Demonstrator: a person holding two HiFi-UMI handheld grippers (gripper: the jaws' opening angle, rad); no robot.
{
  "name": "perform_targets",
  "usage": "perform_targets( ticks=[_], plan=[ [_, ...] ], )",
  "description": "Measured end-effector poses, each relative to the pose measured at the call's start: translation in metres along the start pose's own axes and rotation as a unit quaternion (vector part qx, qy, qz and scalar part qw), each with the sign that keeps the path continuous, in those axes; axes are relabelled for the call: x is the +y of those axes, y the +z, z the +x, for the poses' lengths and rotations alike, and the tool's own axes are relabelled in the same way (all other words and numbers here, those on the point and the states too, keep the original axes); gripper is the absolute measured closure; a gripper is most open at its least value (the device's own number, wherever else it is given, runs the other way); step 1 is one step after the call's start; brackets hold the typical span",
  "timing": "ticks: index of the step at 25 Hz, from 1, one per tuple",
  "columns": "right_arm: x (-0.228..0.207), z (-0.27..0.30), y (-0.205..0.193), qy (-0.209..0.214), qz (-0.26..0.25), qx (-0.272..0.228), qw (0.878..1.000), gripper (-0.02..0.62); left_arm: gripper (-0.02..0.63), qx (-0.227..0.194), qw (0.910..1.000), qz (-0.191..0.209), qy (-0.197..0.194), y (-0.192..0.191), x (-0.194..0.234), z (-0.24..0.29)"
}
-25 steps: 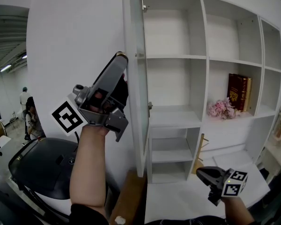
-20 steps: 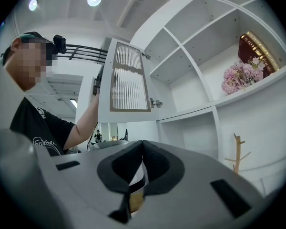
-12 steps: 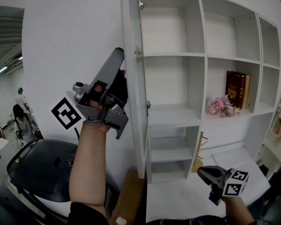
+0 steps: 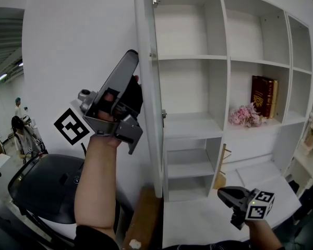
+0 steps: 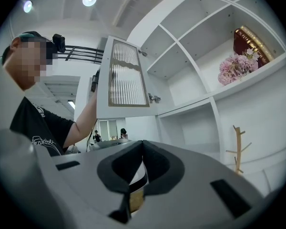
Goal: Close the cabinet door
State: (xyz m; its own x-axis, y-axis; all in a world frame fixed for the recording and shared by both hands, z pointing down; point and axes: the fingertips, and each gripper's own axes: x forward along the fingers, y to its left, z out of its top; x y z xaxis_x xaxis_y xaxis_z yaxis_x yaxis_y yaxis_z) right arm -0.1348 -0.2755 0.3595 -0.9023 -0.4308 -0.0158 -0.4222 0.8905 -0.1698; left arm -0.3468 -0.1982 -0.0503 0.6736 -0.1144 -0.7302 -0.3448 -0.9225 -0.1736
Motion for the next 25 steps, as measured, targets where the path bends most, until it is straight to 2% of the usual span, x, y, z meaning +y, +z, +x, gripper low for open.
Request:
perform_targets(
  ticks=[5, 17, 25],
  plan=[
    [-0.006, -0.008, -0.002, 0.008, 0.006, 0.004, 1.000, 0.588, 0.524, 0.003, 0.9999, 0.011, 0.005, -0.004, -0.003, 0.004],
    [-0.038, -0.032, 0.021, 0.041, 0.003, 0.002, 0.999, 0.589, 0.523, 0.029, 0.9955, 0.061, 0.067, -0.036, -0.008, 0.033],
    [-0.045, -0.034, 0.027, 0.063, -0.001, 0.008, 0.998, 0.589, 0.523, 0.043, 0.9915, 0.089, 0.084, -0.049, -0.012, 0.045]
  ],
)
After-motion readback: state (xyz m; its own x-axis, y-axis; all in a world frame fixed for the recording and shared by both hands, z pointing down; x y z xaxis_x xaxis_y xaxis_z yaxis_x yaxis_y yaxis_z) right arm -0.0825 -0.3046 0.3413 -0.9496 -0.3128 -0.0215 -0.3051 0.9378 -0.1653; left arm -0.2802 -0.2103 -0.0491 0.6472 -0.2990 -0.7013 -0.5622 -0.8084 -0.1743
